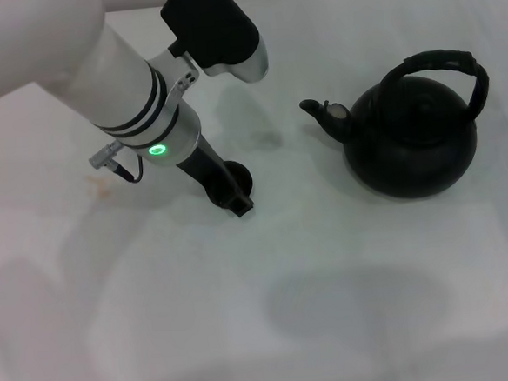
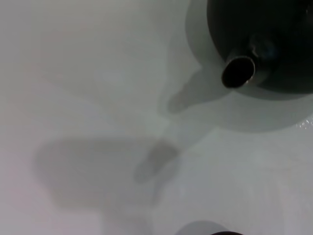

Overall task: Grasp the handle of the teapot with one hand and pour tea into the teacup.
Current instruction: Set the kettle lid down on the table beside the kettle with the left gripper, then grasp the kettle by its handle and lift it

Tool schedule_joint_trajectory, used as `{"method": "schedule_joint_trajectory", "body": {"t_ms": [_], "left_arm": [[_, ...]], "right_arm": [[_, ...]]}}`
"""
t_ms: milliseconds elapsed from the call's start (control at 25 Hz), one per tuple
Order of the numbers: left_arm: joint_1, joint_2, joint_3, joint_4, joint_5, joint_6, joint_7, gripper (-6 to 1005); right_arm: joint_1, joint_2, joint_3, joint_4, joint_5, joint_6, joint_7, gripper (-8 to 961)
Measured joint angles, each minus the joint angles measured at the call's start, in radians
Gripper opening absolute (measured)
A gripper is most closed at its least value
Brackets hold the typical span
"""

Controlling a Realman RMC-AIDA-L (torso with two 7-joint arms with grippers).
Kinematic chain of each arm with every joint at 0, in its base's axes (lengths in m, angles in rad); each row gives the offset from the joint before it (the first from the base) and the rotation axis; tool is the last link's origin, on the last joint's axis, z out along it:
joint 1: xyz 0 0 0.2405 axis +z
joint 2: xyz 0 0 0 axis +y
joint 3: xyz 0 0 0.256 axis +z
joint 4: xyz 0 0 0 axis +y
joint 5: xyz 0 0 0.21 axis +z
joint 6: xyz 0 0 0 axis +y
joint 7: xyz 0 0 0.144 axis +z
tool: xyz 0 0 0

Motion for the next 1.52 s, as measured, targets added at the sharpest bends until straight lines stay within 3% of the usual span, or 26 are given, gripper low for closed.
{"method": "schedule_joint_trajectory", "body": {"t_ms": [680, 880, 1080, 1520], "left_arm": [[-0.008, 0.001, 0.019, 0.010, 0.012, 0.002, -0.039, 700], [-0.012, 0.001, 0.019, 0.019, 0.025, 0.006, -0.042, 825], [0.006, 0.001, 0.010, 0.095, 0.049, 0.002, -0.050, 876], [0.028, 0.002, -0.033, 0.206, 0.033, -0.040, -0.031, 877]], "right_arm": [[0.000, 0.000, 0.000, -0.001, -0.001, 0.011, 0.000, 813], [0.000, 0.000, 0.000, -0.001, -0.001, 0.010, 0.000, 812], [0.000, 0.000, 0.000, -0.001, 0.000, 0.010, 0.000, 811], [0.005, -0.001, 0.000, -0.001, 0.008, 0.004, -0.001, 809]]}}
